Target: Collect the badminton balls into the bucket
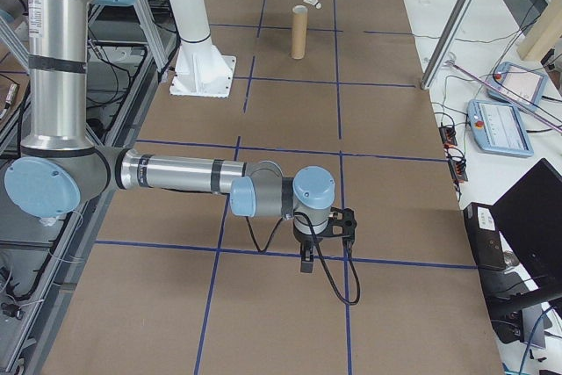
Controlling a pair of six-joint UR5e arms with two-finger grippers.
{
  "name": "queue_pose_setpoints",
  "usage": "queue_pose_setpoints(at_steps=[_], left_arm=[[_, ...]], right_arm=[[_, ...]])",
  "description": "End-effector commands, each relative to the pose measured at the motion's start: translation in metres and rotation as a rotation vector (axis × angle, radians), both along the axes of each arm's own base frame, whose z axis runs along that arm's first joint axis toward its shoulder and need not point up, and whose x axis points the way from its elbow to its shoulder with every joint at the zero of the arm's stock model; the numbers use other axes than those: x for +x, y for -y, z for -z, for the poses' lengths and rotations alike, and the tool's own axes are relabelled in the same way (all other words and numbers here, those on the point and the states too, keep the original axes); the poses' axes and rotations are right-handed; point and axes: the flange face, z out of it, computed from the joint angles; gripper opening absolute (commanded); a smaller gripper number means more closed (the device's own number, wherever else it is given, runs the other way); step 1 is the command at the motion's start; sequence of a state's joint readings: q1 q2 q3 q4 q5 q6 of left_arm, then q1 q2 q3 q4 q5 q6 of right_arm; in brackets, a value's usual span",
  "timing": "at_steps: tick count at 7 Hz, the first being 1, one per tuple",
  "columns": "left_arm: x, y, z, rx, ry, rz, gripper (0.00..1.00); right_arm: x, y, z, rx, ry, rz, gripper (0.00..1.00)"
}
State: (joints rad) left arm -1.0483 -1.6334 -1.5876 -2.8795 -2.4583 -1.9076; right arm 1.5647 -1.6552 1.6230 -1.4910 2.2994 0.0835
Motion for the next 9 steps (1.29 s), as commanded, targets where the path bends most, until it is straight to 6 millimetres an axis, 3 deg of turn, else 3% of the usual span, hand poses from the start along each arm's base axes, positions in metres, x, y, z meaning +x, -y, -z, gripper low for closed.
queue_pose_setpoints(at_steps=[1,3,4,6,8,9], left_arm=[[-0.013,-0.001,0.083,0.019,-0.013,-0.026,0.00],[-0.036,-0.013,0.123,0.210,-0.029,-0.006,0.00],[-0.056,-0.014,0.134,0.358,-0.010,0.022,0.00],[-0.061,-0.009,0.138,0.553,0.036,0.021,0.00],[-0.048,0.026,0.192,0.582,0.072,0.019,0.00],[-0.041,0.047,0.229,0.620,0.120,0.018,0.00]], right_arm=[[0.000,0.000,0.000,0.000,0.000,0.001,1.00],[0.000,0.000,0.000,0.000,0.000,0.001,1.00],[0.000,0.000,0.000,0.000,0.000,0.001,1.00],[0.000,0.000,0.000,0.000,0.000,0.001,1.00],[0.000,0.000,0.000,0.000,-0.002,0.000,1.00],[0.000,0.000,0.000,0.000,0.000,0.001,1.00]])
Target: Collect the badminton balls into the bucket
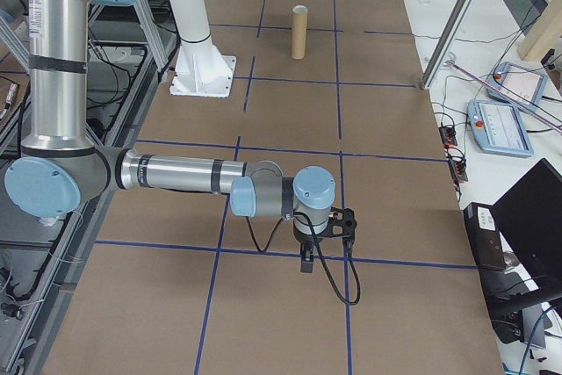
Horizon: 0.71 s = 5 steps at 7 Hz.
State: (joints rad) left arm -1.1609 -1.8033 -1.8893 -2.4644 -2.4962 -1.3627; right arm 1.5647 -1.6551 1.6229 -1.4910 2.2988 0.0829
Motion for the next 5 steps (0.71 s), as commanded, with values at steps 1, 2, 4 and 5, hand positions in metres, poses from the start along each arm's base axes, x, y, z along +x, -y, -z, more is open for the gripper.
queue_pose_setpoints(at_steps=[1,2,4,5], left_arm=[[0.007,0.030,0.065,0.060,0.096,0.045,0.00],[0.004,0.023,0.092,0.073,0.127,0.051,0.00],[-0.005,-0.016,0.127,0.099,0.196,0.075,0.00],[-0.002,-0.034,0.135,0.085,0.232,0.100,0.00]], right_arm=[[0.000,0.000,0.000,0.000,0.001,0.000,1.00],[0.000,0.000,0.000,0.000,0.001,0.000,1.00],[0.000,0.000,0.000,0.000,0.001,0.000,1.00],[0.000,0.000,0.000,0.000,0.001,0.000,1.00]])
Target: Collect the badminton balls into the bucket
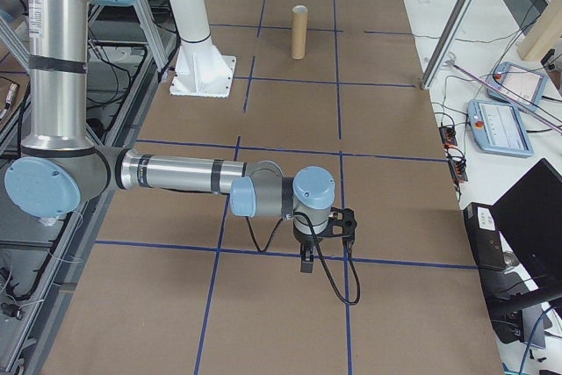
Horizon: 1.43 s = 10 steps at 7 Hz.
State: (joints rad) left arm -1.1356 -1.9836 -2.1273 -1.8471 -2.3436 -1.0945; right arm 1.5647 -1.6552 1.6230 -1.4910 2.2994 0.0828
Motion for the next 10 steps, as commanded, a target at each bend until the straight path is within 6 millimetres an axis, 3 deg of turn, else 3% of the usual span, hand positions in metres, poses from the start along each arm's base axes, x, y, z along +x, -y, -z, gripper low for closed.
queue_pose_setpoints(at_steps=[1,3,5,7,8,9,10], left_arm=[[0.017,-0.039,0.018,-0.022,0.089,0.032,0.00],[0.051,-0.067,0.032,-0.017,0.185,0.056,0.00],[0.084,-0.080,0.069,0.016,0.402,0.030,0.00],[0.116,-0.099,0.077,0.033,0.450,-0.040,0.00],[0.134,-0.104,0.081,0.025,0.526,-0.047,0.00],[0.158,-0.093,0.105,0.028,0.621,-0.102,0.00],[0.163,-0.089,0.122,0.079,0.694,-0.169,0.00]], right_arm=[[0.000,0.000,0.000,0.000,0.000,0.000,1.00],[0.000,0.000,0.000,0.000,0.000,0.000,1.00],[0.000,0.000,0.000,0.000,0.000,0.000,1.00],[0.000,0.000,0.000,0.000,0.000,0.000,1.00],[0.000,0.000,0.000,0.000,0.000,0.000,1.00],[0.000,0.000,0.000,0.000,0.000,0.000,1.00],[0.000,0.000,0.000,0.000,0.000,0.000,1.00]])
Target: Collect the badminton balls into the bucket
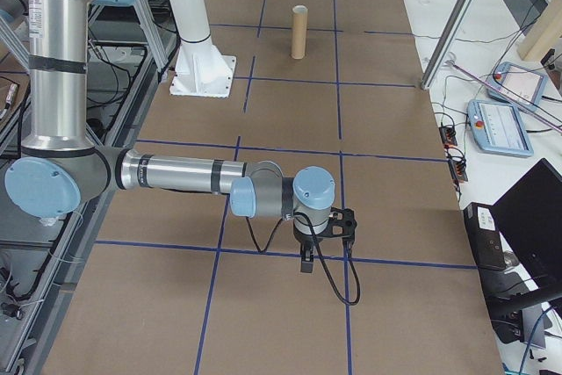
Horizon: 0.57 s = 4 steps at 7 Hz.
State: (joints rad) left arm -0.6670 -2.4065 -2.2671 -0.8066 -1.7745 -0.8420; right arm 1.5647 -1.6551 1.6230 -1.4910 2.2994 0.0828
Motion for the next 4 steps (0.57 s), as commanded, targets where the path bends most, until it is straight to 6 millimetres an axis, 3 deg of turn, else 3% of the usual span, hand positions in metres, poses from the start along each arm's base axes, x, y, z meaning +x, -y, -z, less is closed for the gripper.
queue_pose_setpoints(at_steps=[1,2,4], left_arm=[[0.025,0.008,0.027,0.004,0.134,-0.097,0.00],[0.056,0.015,0.033,0.007,0.224,-0.098,0.00],[0.077,0.032,0.050,-0.019,0.301,-0.095,0.00]], right_arm=[[0.000,0.000,0.000,0.000,0.000,0.000,1.00],[0.000,0.000,0.000,0.000,0.000,0.000,1.00],[0.000,0.000,0.000,0.000,0.000,0.000,1.00]])
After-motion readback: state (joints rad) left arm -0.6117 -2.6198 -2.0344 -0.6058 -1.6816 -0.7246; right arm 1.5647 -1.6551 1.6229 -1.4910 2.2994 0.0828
